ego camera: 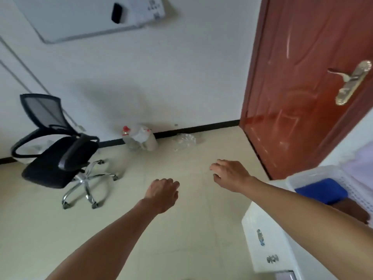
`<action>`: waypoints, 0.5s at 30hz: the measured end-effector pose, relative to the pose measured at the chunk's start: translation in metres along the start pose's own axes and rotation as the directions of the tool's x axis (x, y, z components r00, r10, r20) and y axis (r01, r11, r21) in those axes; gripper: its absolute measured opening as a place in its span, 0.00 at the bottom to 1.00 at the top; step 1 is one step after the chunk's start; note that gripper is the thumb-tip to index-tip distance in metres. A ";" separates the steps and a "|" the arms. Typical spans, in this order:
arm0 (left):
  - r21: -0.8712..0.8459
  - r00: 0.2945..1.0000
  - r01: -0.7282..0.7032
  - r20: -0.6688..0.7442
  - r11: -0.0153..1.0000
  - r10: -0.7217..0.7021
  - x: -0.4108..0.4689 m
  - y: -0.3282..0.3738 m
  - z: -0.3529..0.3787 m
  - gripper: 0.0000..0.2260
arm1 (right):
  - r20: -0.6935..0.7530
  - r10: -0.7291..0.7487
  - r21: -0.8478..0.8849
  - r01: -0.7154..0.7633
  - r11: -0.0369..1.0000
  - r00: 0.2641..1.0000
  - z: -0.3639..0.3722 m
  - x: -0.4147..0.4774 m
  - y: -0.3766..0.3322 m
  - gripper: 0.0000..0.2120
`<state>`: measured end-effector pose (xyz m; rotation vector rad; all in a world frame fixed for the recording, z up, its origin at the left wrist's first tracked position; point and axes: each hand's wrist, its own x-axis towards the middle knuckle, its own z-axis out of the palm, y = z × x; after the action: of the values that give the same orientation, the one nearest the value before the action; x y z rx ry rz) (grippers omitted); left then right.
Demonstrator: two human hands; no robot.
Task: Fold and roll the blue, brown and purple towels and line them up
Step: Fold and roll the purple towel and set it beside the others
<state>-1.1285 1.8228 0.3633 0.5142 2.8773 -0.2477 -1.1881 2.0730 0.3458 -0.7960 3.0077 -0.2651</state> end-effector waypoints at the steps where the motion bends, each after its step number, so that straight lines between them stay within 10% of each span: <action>1: -0.013 0.995 0.095 0.006 0.995 -0.095 -0.028 -0.030 0.004 0.13 | 0.015 -0.082 -0.012 0.082 0.997 0.997 0.003 0.019 -0.035 0.15; 15: -0.184 0.595 0.800 0.117 0.572 -0.795 -0.426 -0.302 0.106 0.12 | 0.030 -0.739 -0.006 0.740 0.673 0.673 0.054 0.154 -0.534 0.14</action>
<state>-0.8271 1.3844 0.3986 -0.8846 2.8385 -0.0495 -1.0575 1.5314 0.3866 -1.9796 2.4702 -0.2209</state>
